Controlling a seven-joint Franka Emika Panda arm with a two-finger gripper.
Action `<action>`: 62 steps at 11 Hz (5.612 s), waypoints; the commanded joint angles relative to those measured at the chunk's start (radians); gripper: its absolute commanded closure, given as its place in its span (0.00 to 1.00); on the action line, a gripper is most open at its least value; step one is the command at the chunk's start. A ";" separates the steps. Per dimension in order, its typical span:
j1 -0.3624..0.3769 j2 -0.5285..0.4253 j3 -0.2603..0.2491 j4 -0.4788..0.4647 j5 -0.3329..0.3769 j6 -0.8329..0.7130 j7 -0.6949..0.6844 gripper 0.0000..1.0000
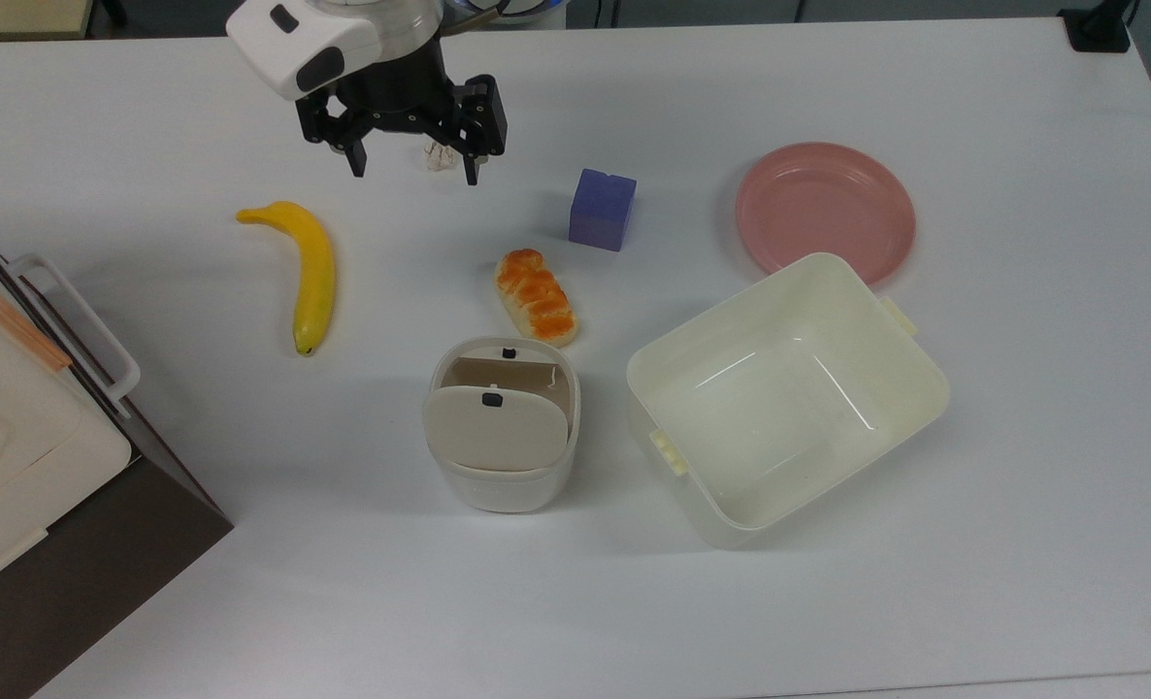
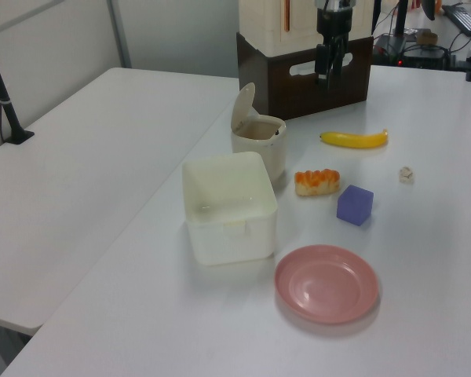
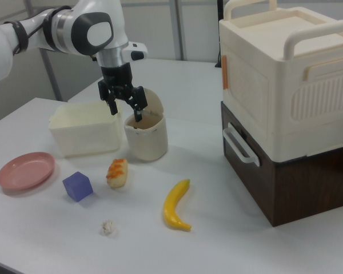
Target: Grab it up and put it in the trash
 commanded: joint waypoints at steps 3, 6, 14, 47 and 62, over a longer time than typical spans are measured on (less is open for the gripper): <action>-0.002 -0.014 -0.007 -0.009 -0.003 0.006 0.018 0.00; -0.004 -0.016 -0.007 -0.009 -0.003 0.006 0.018 0.00; -0.004 -0.016 -0.008 -0.009 -0.004 0.007 0.018 0.00; 0.005 -0.321 -0.004 -0.703 -0.061 0.287 -0.379 0.00; -0.010 -0.262 -0.004 -0.935 -0.119 0.480 -0.467 0.17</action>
